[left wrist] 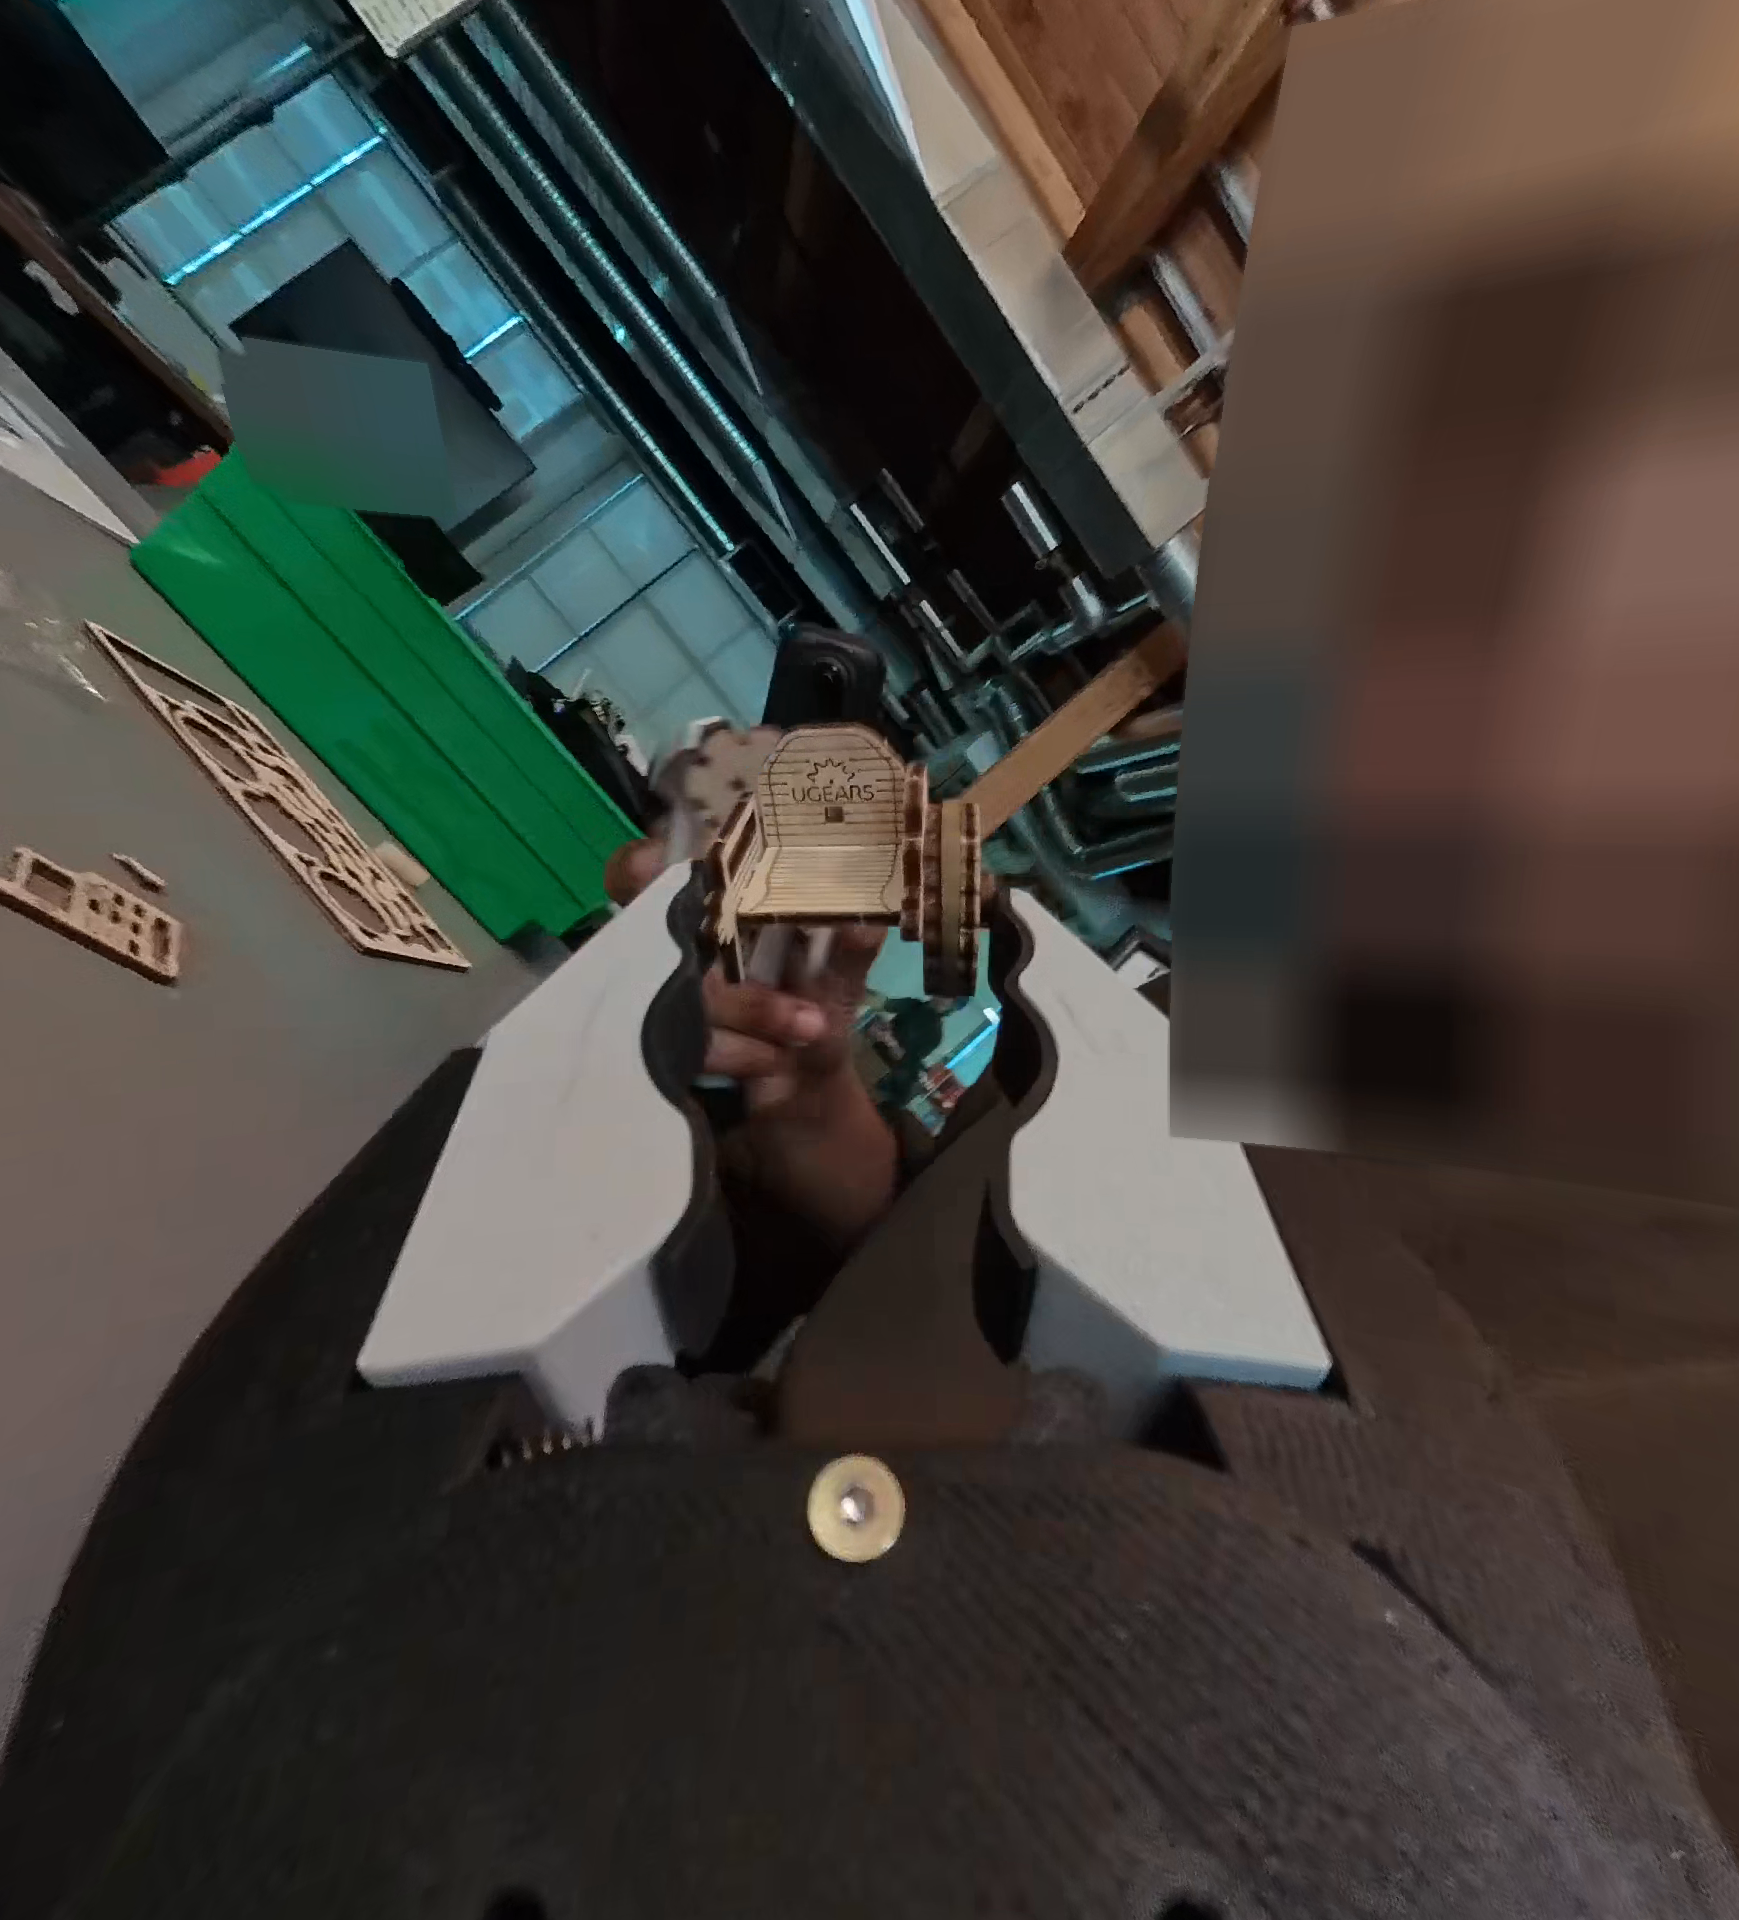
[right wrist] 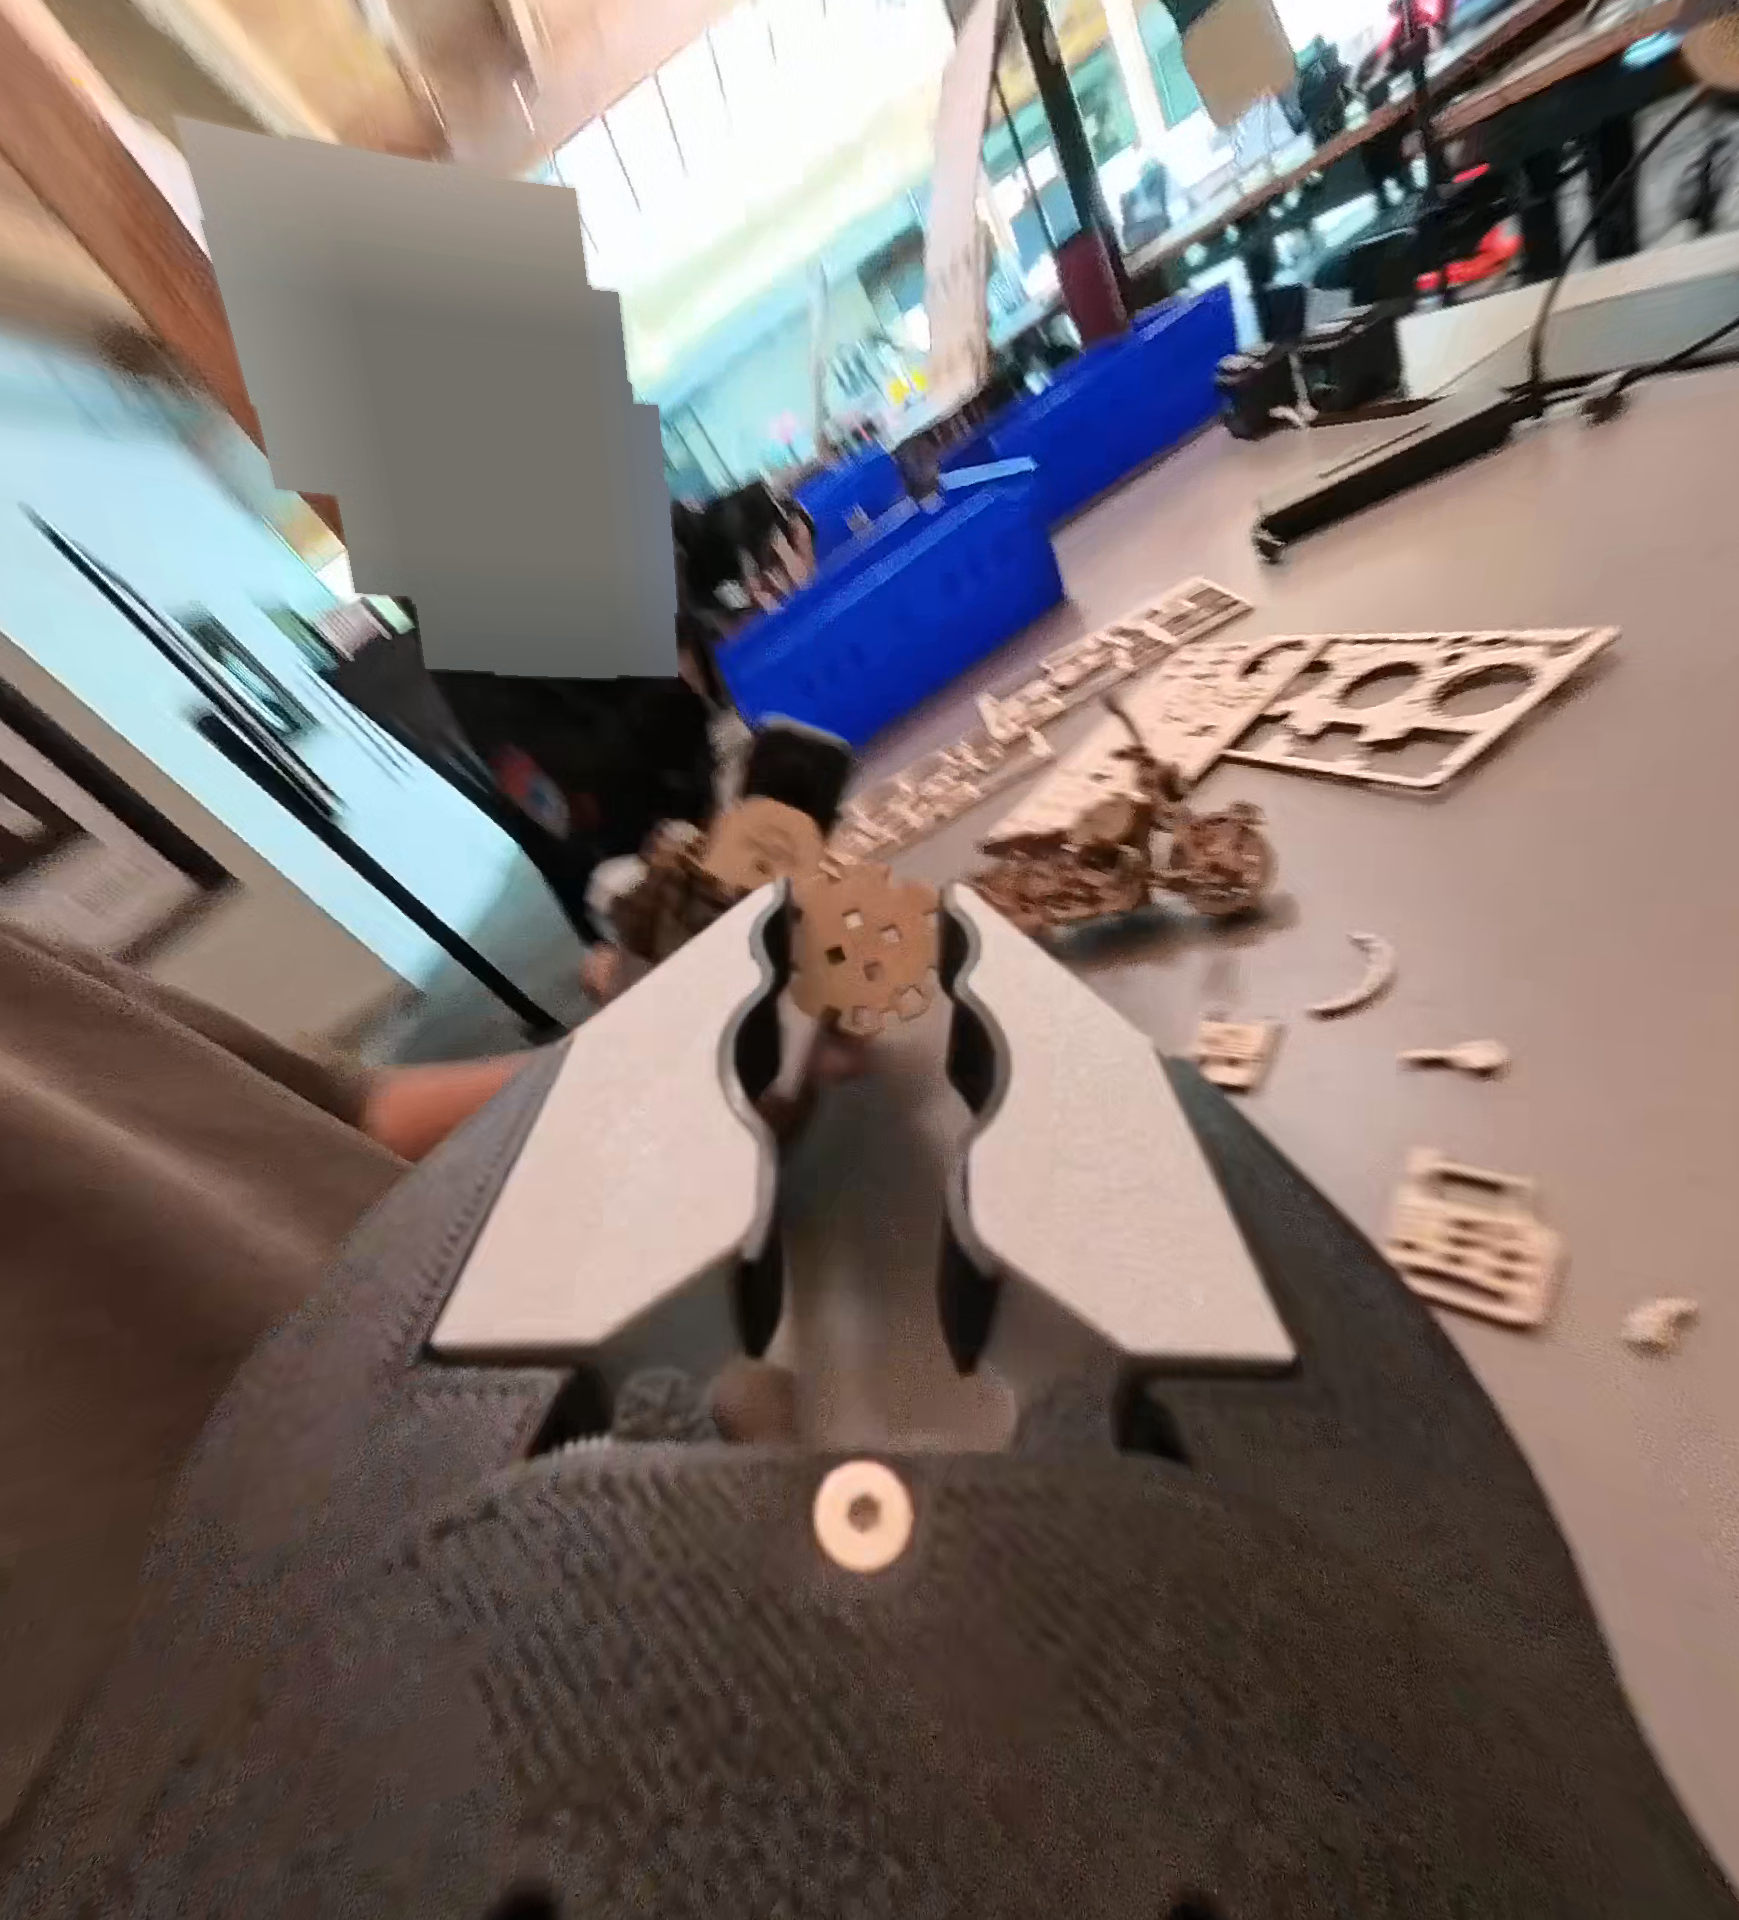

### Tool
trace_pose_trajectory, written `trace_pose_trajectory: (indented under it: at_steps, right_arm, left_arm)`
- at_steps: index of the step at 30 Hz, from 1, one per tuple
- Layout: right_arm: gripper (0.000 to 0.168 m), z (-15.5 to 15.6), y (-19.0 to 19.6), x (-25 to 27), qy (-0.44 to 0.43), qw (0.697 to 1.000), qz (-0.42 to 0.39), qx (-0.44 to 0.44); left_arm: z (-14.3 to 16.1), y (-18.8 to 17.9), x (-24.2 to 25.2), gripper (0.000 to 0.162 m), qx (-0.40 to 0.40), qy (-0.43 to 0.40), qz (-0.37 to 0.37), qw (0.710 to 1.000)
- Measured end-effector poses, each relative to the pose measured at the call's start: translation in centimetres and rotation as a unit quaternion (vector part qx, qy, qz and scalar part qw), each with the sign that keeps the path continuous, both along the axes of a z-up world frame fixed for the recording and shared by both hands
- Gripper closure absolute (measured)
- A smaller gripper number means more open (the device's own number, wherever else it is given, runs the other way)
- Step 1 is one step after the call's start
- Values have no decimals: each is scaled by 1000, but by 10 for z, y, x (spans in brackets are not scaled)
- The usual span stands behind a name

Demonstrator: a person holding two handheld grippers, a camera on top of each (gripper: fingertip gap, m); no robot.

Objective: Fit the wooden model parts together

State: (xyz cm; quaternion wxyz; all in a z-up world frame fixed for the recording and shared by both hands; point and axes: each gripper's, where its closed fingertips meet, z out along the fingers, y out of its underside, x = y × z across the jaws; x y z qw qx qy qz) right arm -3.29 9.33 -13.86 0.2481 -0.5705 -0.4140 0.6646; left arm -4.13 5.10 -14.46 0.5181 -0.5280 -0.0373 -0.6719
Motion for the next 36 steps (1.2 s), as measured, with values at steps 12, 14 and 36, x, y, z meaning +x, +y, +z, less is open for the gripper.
trace_pose_trajectory:
  at_steps: [12, 14, 36]
  right_arm:
    - [143, 6, -10, 17, 79, 964, -5, -253]
    - [143, 3, -10, 16, 78, 964, -13, -252]
    - [143, 3, -11, 15, 85, 972, -44, -213]
  left_arm:
    - [-5, 14, 25, 112, 66, 164, 44, 983]
    - [-5, 15, 27, 113, 67, 161, 42, 984]
    - [-5, 13, 34, 112, 63, 171, 47, 982]
